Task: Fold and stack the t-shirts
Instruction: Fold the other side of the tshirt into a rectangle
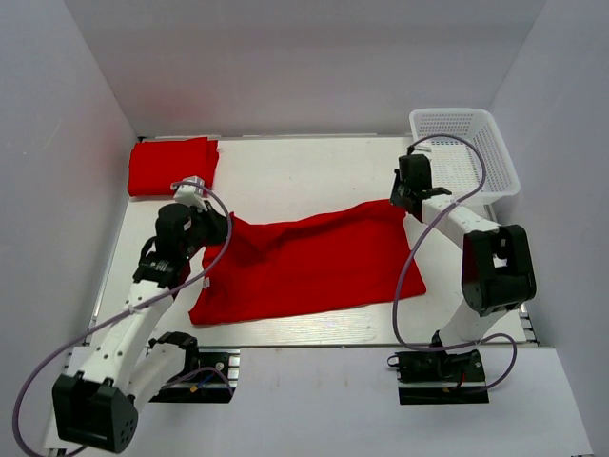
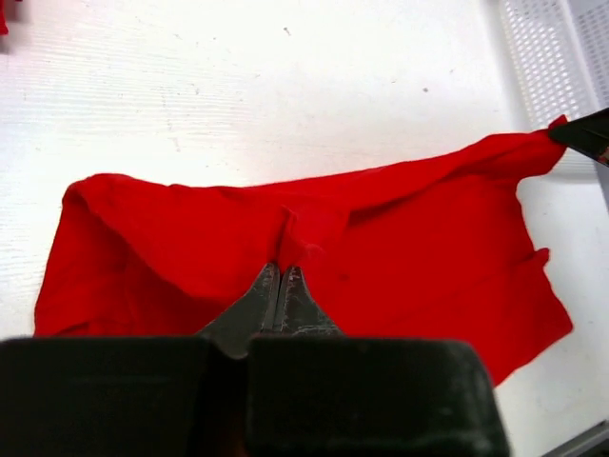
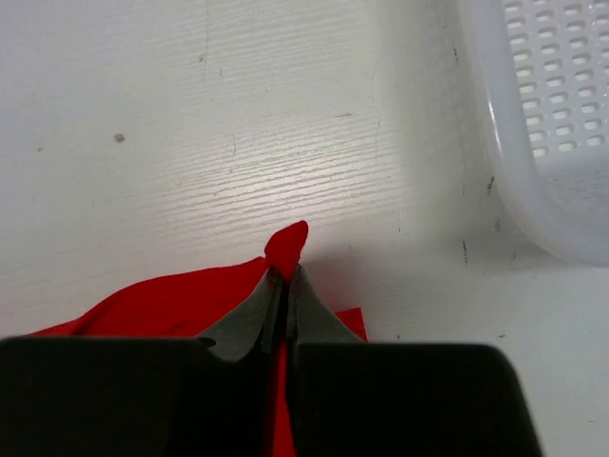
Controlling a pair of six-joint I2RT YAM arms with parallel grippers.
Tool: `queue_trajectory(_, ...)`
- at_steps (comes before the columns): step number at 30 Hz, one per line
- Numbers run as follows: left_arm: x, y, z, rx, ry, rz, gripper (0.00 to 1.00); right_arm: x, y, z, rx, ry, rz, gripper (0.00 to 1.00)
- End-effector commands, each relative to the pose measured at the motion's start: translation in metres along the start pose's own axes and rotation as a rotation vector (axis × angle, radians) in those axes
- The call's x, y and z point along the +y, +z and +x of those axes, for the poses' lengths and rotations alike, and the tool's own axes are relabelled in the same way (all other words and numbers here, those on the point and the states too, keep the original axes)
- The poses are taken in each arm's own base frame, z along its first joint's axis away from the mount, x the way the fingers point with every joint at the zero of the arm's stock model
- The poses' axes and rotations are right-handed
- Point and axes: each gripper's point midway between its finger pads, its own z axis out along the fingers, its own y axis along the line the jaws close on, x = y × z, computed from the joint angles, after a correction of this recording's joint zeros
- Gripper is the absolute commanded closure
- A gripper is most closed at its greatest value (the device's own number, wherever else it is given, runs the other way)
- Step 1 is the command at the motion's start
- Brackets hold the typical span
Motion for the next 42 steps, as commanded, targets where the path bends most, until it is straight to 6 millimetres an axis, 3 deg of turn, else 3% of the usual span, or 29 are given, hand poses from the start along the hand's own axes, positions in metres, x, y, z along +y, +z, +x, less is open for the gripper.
queue_trajectory(1,-0.004,-0.015,0.006,0.025,-0.024,0.007,1.00,-0.002,-0.015,-0.025,-0.076,0.004,-0.006,1.00)
queue_trajectory(5,-0.012,-0.029,0.025,0.088,-0.079,0.048,1.00,-0.006,-0.024,-0.031,-0.084,0.008,0.012,1.00)
queue_trajectory(11,-0.011,-0.065,0.063,0.186,-0.134,0.052,1.00,-0.012,-0.031,-0.017,-0.046,0.009,0.019,1.00)
queue_trajectory(16,-0.016,-0.080,0.110,0.288,-0.207,0.136,1.00,-0.015,-0.033,-0.002,-0.015,0.010,0.029,1.00)
queue_trajectory(17,-0.011,-0.082,0.128,0.336,-0.240,0.117,1.00,-0.015,-0.032,0.000,-0.009,0.009,0.023,1.00)
queue_trajectory(20,-0.001,-0.093,0.148,0.396,-0.274,0.061,1.00,-0.019,-0.032,0.006,0.012,0.006,0.039,1.00)
queue_trajectory(25,-0.002,-0.098,0.160,0.428,-0.285,0.080,1.00,-0.028,-0.034,0.014,0.033,0.001,0.077,1.00)
queue_trajectory(27,0.003,-0.099,0.172,0.478,-0.311,0.049,0.92,-0.031,-0.035,0.018,0.041,0.005,0.091,1.00)
queue_trajectory(28,0.004,-0.101,0.175,0.495,-0.316,0.038,0.69,-0.035,-0.036,0.018,0.040,0.010,0.113,1.00)
queue_trajectory(30,0.008,-0.107,0.186,0.545,-0.324,0.010,0.45,-0.044,-0.039,0.034,0.085,0.034,0.166,0.94)
queue_trajectory(31,0.009,-0.109,0.183,0.539,-0.312,0.000,0.26,-0.050,-0.040,0.037,0.088,0.041,0.198,0.94)
queue_trajectory(33,0.010,-0.109,0.177,0.521,-0.304,-0.015,0.13,-0.062,-0.045,0.053,0.116,0.073,0.260,0.84)
queue_trajectory(34,0.007,-0.110,0.170,0.509,-0.300,-0.008,0.00,-0.065,-0.049,0.053,0.113,0.084,0.269,0.84)
queue_trajectory(35,0.007,-0.110,0.166,0.495,-0.295,-0.012,0.00,-0.068,-0.054,0.059,0.120,0.110,0.275,0.82)
queue_trajectory(36,0.008,-0.109,0.161,0.478,-0.280,-0.019,0.00,-0.071,-0.059,0.061,0.115,0.113,0.283,0.73)
queue_trajectory(37,0.005,-0.110,0.154,0.460,-0.275,-0.009,0.00,-0.071,-0.061,0.064,0.122,0.118,0.278,0.37)
queue_trajectory(39,0.002,-0.104,0.141,0.416,-0.269,0.006,0.00,-0.070,-0.071,0.062,0.116,0.130,0.266,0.28)
queue_trajectory(40,-0.002,-0.097,0.132,0.383,-0.274,0.023,0.00,-0.070,-0.074,0.062,0.113,0.135,0.265,0.10)
queue_trajectory(42,-0.006,-0.088,0.121,0.359,-0.285,0.034,0.00,-0.071,-0.084,0.055,0.087,0.154,0.263,0.10)
